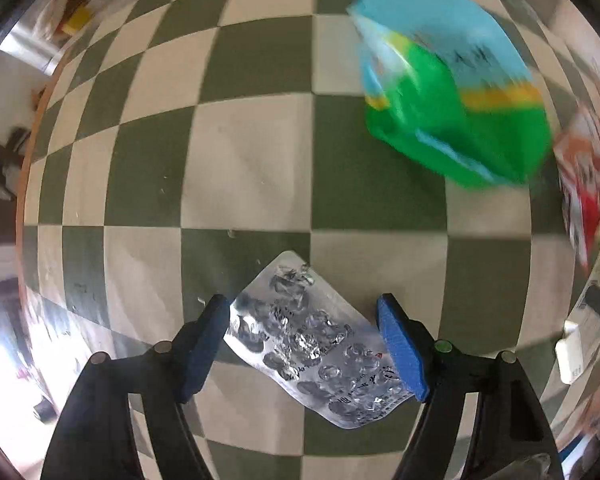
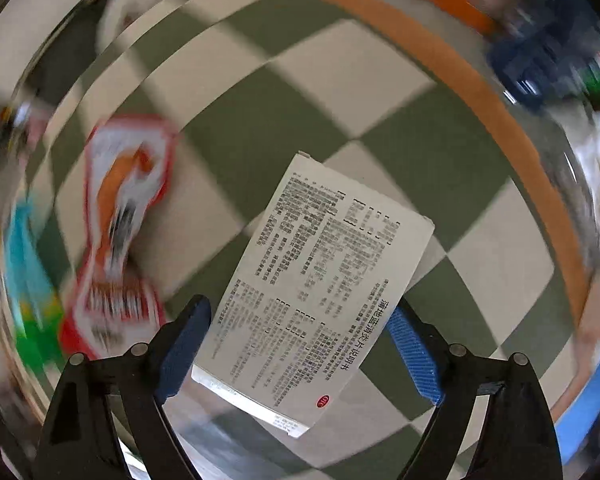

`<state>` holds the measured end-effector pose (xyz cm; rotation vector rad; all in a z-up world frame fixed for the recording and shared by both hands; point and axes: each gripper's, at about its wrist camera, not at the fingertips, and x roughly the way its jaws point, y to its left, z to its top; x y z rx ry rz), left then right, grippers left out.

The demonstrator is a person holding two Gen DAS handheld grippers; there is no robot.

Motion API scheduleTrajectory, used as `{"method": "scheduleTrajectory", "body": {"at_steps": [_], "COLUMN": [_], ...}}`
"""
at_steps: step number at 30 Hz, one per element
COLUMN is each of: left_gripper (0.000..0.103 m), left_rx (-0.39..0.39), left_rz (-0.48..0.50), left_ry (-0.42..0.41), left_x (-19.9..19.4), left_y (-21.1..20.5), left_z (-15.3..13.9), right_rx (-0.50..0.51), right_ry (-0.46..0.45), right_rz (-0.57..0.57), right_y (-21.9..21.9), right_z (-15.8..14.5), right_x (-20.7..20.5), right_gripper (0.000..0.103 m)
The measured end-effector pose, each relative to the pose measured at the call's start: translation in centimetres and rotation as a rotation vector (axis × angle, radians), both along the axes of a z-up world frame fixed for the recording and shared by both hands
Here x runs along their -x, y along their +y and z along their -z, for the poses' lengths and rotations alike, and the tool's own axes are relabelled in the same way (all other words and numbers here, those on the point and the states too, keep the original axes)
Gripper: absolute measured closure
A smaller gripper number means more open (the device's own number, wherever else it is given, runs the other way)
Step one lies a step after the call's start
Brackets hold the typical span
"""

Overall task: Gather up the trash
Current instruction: 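Grasp the silver blister pack with the left tool while the right tool grasps the white leaflet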

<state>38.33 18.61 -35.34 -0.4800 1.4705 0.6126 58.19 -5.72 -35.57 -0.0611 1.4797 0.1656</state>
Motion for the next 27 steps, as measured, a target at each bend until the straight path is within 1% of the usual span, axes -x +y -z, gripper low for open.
{"method": "scheduleTrajectory", "body": {"at_steps": [1,2,3,4,5,7,9,11,12,13,14,15,16,17,18,19,20,21,22,24,27], "left_gripper": [0.029,0.028,0.028,0.028,0.028,0.029,0.029,0.030,0.031,0.035,0.035,0.036,0.036,0.036,0.036,0.035,0.034,0.034,0.034,0.034,0.034], "left_rx": [0.025,0.065,0.083,0.113,0.136,0.188,0.184,0.165,0.151,0.130,0.111,0.097,0.074,0.042,0.000,-0.019,-0.002,0.003,0.037,0.089,0.085], "left_rz": [-0.032,-0.092,-0.134,-0.199,-0.241,-0.335,-0.396,-0.412,-0.392,-0.340,-0.260,-0.197,-0.080,0.018,0.097,0.152,0.161,0.129,0.080,-0.008,-0.025], "left_ry": [0.007,0.012,0.008,-0.008,-0.016,-0.016,-0.026,-0.039,-0.038,-0.035,-0.046,-0.052,-0.057,-0.041,-0.013,0.004,0.011,-0.002,-0.011,-0.039,-0.011], "left_x": [0.5,1.3,1.9,2.7,3.2,4.5,5.5,5.8,5.7,5.3,4.8,3.5,2.5,1.6,1.4,1.4,1.6,2.0,2.5,3.7,4.0], "left_y": [0.2,0.6,0.9,1.2,1.5,1.7,1.9,1.5,1.3,0.7,-0.2,-1.0,-2.6,-4.3,-5.6,-6.7,-7.1,-7.0,-6.6,-5.6,-5.9], "left_z": [0.1,0.3,0.4,0.3,0.4,0.8,0.9,0.8,0.8,0.7,0.5,0.5,0.2,0.0,0.0,0.2,0.5,0.4,0.6,0.9,1.3], "right_rx": [0.020,0.056,0.075,0.103,0.124,0.138,0.090,0.045,0.027,0.021,0.028,0.038,0.057,0.046,0.056,0.070,0.086,0.100,0.115,0.120,0.109], "right_ry": [0.001,0.000,0.006,0.020,0.032,0.028,0.031,0.049,0.043,0.033,0.021,0.015,-0.004,-0.006,-0.004,0.005,0.015,0.022,0.024,0.026,0.045], "right_rz": [-0.075,-0.180,-0.243,-0.307,-0.326,-0.293,-0.222,-0.113,-0.070,-0.046,-0.033,-0.032,-0.047,-0.078,-0.126,-0.192,-0.262,-0.305,-0.322,-0.304,-0.217], "right_y": [0.5,1.0,1.4,1.7,1.7,1.3,0.9,0.4,0.2,0.0,0.1,0.2,0.4,0.6,1.0,1.6,2.0,2.4,2.4,2.3,1.9], "right_z": [-0.1,-0.1,-0.1,0.0,0.0,-0.1,-0.2,0.0,0.1,0.2,0.2,0.3,0.1,0.0,0.0,0.1,0.2,0.2,0.2,0.1,0.4], "right_x": [0.7,2.0,2.8,3.7,4.3,4.7,4.9,4.7,4.7,4.7,4.8,4.9,5.1,5.4,5.9,6.4,6.8,7.2,7.5,7.7,7.8], "right_gripper": [0.014,0.014,0.014,0.013,0.012,0.012,0.012,0.012,0.012,0.012,0.015,0.018,0.024,0.024,0.024,0.024,0.024,0.024,0.022,0.022,0.022]}}
